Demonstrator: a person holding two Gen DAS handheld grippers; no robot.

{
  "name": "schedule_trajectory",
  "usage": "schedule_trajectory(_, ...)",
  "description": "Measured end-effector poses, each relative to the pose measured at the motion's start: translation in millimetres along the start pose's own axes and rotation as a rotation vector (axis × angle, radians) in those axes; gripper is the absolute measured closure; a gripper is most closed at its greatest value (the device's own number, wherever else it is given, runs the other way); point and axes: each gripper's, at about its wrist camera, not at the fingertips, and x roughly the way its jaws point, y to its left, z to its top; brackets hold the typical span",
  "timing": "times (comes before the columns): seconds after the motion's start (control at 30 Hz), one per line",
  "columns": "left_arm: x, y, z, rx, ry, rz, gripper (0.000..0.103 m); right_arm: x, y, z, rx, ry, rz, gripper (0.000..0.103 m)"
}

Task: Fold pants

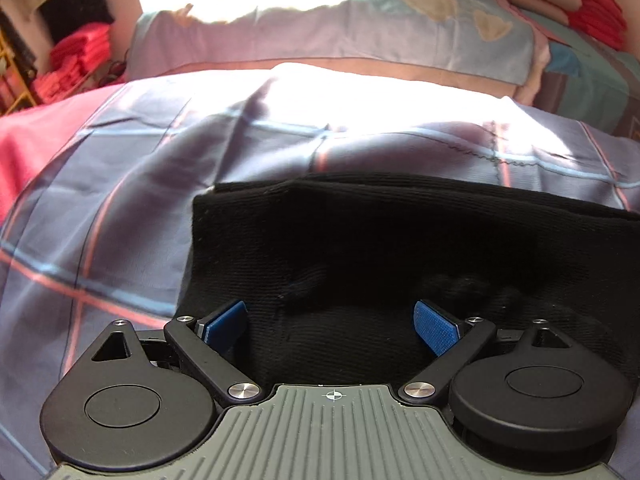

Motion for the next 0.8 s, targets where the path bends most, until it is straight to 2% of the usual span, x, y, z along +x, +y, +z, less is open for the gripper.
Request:
schedule_trajectory(0.13,-5.9,5.9,-3.0,-0.016,-0.03,0.005,0.0,105.7,64.4,-19.0,-0.09,0.192,0.129,0.049)
schedule_trajectory(0.17,-6.5,7.0,-3.2,-0.019,-0.031,0.0,0.0,126.4,70.5,-21.5,-0.077,0.253,0.144,0.05)
schedule_trajectory(0.2,-6.1,8.4,-2.7,-0.023,-0.032,-0.009,0.0,144.7,68.9,-16.4,-0.067,0.28,0.123,0.053)
schedule_trajectory(0.23,-5.1,9.4,-2.3,-0.022,-0.031,-0.012,0.0,142.7,82.6,-26.7,-0.075,0.245,0.078,0.073)
schedule_trajectory(0.27,-4.0,9.8,-2.0,-0.014,-0.028,-0.007,0.0,145.0,79.4,-17.9,-0.076,0.189,0.025,0.096)
schedule_trajectory(0.3,-1.6,10.4,-1.6,-0.001,-0.027,0.0,0.0,140.8,76.4,-7.1,-0.063,0.116,-0.054,0.101)
schedule_trajectory(0.33,0.4,10.9,-1.2,0.008,-0.025,0.004,0.0,126.8,81.2,-7.9,-0.033,0.061,-0.103,0.094)
schedule_trajectory(0.37,2.8,11.9,-1.2,0.02,-0.019,0.01,0.0,120.1,79.0,-5.0,0.001,0.046,-0.105,0.081)
schedule_trajectory(0.43,2.7,11.6,0.1,0.035,-0.011,0.015,0.0,104.6,79.0,-15.7,0.033,0.082,-0.027,0.068)
schedule_trajectory(0.5,-0.2,9.6,2.8,0.04,0.002,0.029,0.0,82.8,88.6,-39.3,0.019,0.118,0.027,0.064)
schedule_trajectory(0.57,-7.1,7.1,5.6,0.03,0.001,0.034,0.0,63.2,84.0,-54.1,0.024,0.123,0.06,0.049)
schedule_trajectory(0.6,-10.9,4.3,7.4,0.028,-0.002,0.025,0.0,52.7,76.2,-58.5,0.022,0.11,0.044,0.045)
schedule_trajectory(0.7,-18.4,-13.1,14.6,0.06,-0.02,-0.014,0.0,11.5,35.2,-59.3,0.086,-0.028,-0.156,0.048)
schedule_trajectory(0.73,-17.4,-20.9,17.1,0.079,-0.022,-0.028,0.0,-8.6,18.4,-56.3,0.127,-0.121,-0.237,0.061)
schedule_trajectory(0.8,-6.7,-37.3,21.0,0.117,-0.013,-0.032,0.0,-51.5,7.7,-58.7,0.2,-0.324,-0.432,0.056)
